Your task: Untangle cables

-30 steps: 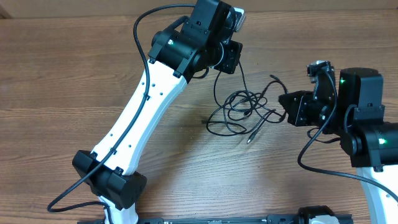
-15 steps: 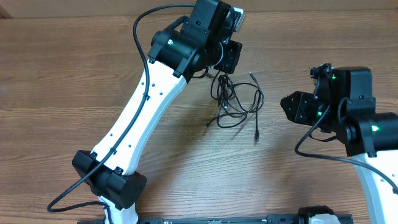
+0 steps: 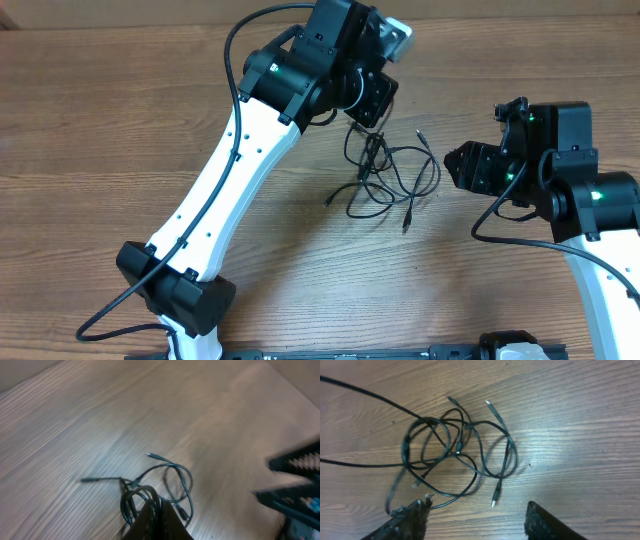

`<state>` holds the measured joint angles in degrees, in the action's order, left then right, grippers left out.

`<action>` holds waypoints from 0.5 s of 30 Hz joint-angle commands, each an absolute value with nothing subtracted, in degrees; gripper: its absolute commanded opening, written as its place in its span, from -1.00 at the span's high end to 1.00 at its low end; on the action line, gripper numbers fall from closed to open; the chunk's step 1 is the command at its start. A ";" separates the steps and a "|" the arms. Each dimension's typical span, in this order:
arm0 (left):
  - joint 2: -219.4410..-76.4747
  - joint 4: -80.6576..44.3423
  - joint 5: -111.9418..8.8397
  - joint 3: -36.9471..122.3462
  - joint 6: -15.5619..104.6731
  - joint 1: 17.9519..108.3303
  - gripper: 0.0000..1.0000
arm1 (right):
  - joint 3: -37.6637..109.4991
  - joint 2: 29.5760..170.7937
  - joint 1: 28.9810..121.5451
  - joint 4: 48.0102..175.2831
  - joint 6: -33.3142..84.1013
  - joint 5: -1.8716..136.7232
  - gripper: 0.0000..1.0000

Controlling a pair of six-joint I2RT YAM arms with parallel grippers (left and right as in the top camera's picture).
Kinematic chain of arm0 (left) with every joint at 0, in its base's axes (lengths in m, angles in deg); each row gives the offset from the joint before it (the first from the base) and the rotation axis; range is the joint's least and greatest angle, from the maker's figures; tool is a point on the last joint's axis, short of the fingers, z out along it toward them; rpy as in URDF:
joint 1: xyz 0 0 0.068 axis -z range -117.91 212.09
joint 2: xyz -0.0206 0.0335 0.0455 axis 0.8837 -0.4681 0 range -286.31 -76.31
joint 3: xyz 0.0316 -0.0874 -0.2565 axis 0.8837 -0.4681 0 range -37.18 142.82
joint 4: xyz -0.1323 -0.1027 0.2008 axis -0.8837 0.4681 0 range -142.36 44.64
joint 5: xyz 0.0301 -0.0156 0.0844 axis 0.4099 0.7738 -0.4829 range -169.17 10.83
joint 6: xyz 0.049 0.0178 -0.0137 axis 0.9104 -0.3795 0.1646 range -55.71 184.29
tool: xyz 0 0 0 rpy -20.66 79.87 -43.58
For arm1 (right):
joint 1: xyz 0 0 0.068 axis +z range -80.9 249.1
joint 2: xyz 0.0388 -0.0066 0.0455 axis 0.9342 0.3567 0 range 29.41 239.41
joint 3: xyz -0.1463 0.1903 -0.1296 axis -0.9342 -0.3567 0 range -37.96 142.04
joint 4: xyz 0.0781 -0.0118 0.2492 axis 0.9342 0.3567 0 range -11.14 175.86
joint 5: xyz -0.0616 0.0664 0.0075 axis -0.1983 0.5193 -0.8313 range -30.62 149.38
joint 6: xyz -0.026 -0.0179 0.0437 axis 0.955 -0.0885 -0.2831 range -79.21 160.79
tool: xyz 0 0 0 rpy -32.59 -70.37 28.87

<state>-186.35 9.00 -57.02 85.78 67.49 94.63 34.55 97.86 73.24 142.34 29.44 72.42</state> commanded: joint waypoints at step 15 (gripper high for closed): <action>-179.55 9.15 -47.73 86.41 86.71 94.63 0.92 | 34.42 99.65 73.20 140.51 57.72 75.57 -0.77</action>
<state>-184.84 9.39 -49.23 85.78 81.48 94.63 34.55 98.58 73.24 140.84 50.49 73.12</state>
